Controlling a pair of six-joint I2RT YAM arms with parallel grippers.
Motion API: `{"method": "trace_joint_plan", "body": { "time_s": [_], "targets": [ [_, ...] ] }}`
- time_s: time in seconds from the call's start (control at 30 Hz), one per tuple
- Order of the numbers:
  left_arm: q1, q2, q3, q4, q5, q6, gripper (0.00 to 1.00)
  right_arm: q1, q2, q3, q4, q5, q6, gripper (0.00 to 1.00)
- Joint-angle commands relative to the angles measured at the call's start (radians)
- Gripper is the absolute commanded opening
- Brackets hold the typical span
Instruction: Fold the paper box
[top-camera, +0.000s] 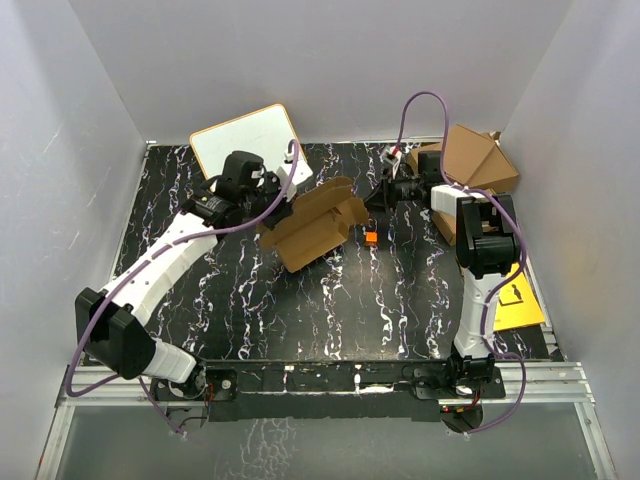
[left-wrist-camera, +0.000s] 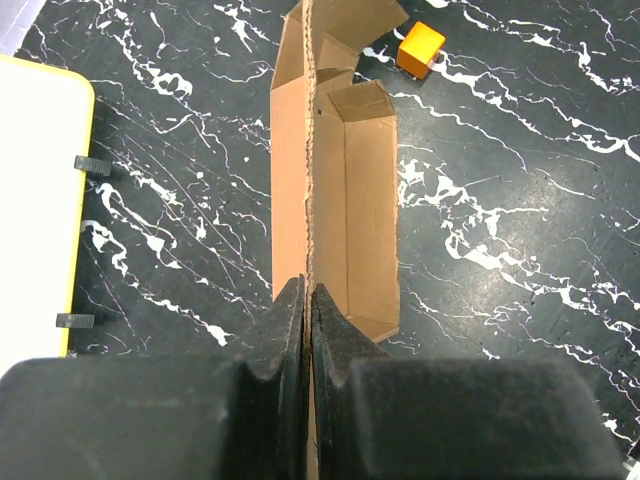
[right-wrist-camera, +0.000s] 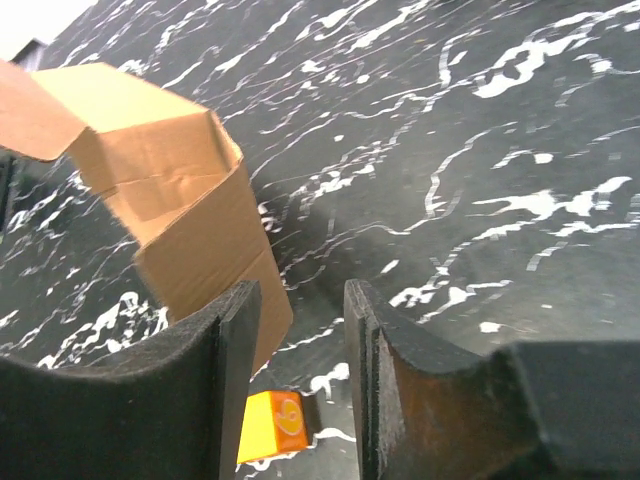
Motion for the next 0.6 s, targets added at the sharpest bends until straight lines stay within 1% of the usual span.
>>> {"method": "trace_joint_plan", "body": {
  "time_s": [0.0,0.17,0.33,0.47,0.57],
  "targets": [
    [-0.006,-0.080,-0.023,0.039,0.021,0.026,0.00,0.012,-0.061,-0.036,0.009,-0.146,-0.080,0.47],
    [-0.008,-0.096,-0.047,0.056,0.022,0.046,0.00,0.024,-0.094,-0.054,-0.011,-0.160,-0.084,0.57],
    [-0.008,-0.117,-0.072,0.073,0.053,0.057,0.00,0.050,-0.084,-0.043,-0.014,-0.154,-0.084,0.62],
    [-0.009,-0.128,-0.085,0.071,0.060,0.071,0.00,0.063,-0.084,-0.032,-0.069,-0.200,-0.160,0.64],
    [-0.009,-0.129,-0.093,0.074,0.063,0.073,0.00,0.072,-0.091,-0.023,-0.150,-0.230,-0.252,0.65]
  ]
}}
